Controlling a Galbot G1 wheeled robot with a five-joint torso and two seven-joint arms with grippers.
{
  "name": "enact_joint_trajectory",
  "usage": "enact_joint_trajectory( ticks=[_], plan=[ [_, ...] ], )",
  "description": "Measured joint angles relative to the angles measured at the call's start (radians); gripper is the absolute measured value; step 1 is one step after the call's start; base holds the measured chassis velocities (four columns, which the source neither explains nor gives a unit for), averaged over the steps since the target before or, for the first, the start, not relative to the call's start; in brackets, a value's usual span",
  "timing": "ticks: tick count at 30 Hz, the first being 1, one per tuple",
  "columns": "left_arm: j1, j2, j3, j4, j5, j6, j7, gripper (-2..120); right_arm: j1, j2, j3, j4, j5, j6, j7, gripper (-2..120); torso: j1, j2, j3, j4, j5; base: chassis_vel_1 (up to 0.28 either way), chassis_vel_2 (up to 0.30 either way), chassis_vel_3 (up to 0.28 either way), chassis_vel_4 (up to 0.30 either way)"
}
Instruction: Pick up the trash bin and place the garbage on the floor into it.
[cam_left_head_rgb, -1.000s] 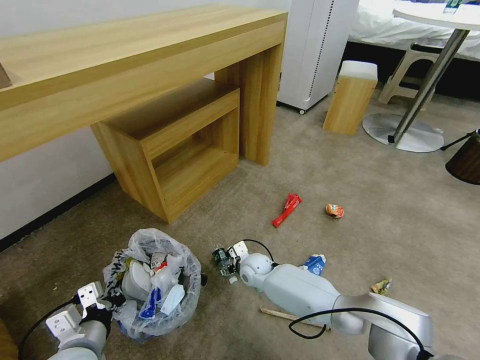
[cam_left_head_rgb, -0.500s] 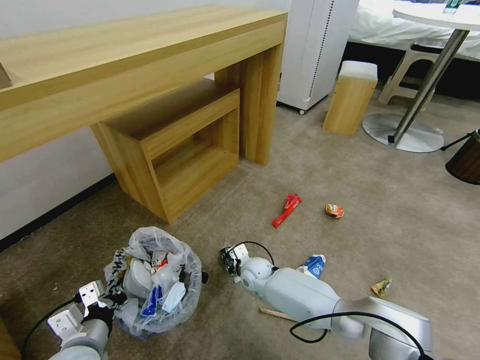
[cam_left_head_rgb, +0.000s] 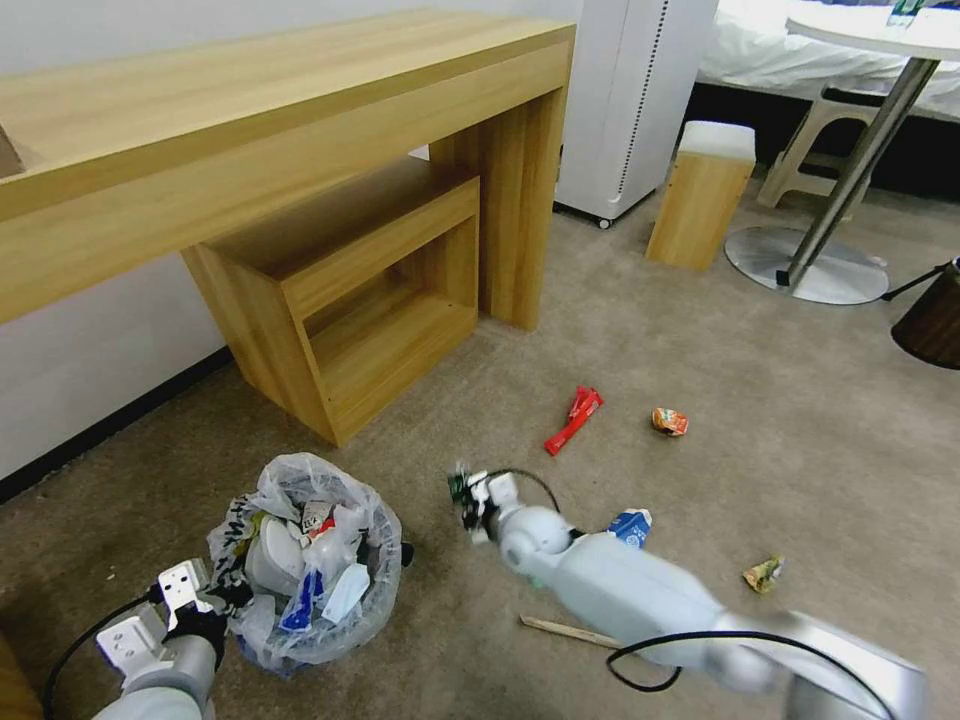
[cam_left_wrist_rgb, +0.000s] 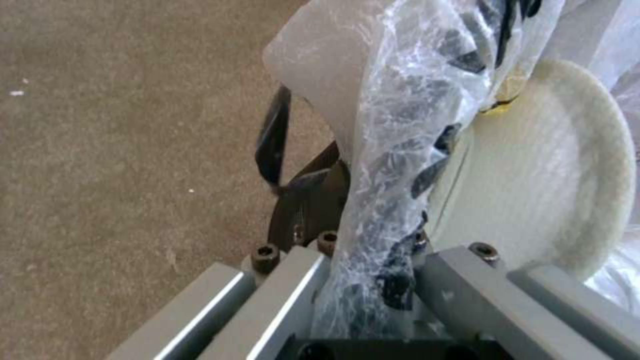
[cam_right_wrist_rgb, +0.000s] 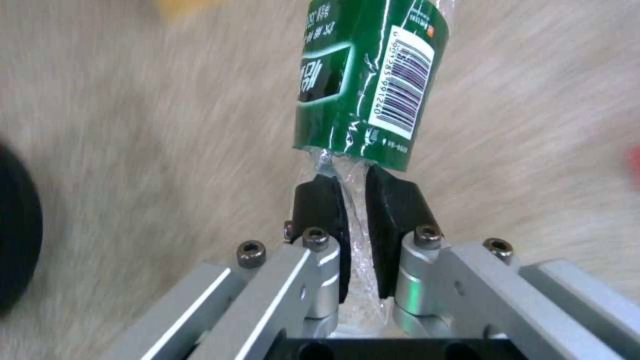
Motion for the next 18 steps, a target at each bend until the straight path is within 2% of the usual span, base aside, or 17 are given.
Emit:
enact_joint_trajectory(
  ticks=[1,2,5,6,8,13,18],
  plan=[
    [-0.003,0.001,0.000,0.001,0.000,0.001,0.000,0,-0.007,-0.033,0.025,0.049,0.003,0.015,-0.005,7,0.000,0.000,0.000,-0.0001,0.0002,0.000,0.000,0.000,0.000],
    [-0.003,0.001,0.000,0.001,0.000,0.001,0.000,0,-0.007,-0.033,0.025,0.049,0.003,0.015,-0.005,7,0.000,0.000,0.000,-0.0001,0.0002,0.000,0.000,0.000,0.000],
    [-0.008,0.006,0.005,0.003,-0.002,0.004,-0.001,0,-0.038,-0.135,0.128,0.261,0.000,0.079,-0.047,7,0.000,0.000,0.000,0.0003,0.0005,0.000,0.000,0.000,0.000],
    [-0.008,0.006,0.005,0.003,-0.002,0.004,-0.001,0,-0.038,-0.135,0.128,0.261,0.000,0.079,-0.047,7,0.000,0.000,0.000,0.0003,0.0005,0.000,0.000,0.000,0.000],
    [-0.008,0.010,0.008,0.001,-0.001,0.009,-0.002,0,-0.046,-0.192,0.169,0.390,0.000,0.124,-0.082,7,0.000,0.000,0.000,0.0006,0.0003,0.000,0.000,0.000,0.000],
    [0.003,0.015,0.008,-0.025,-0.002,0.019,-0.004,0,-0.022,-0.264,0.160,0.548,-0.003,0.186,-0.138,7,0.000,0.000,0.000,0.0004,0.0004,0.000,0.000,0.000,0.000],
    [0.027,0.024,0.001,-0.071,-0.009,0.042,-0.011,0,0.044,-0.283,0.085,0.700,0.035,0.163,-0.129,7,0.000,0.000,0.000,0.0007,0.0003,0.000,0.000,0.000,0.000]
  ],
)
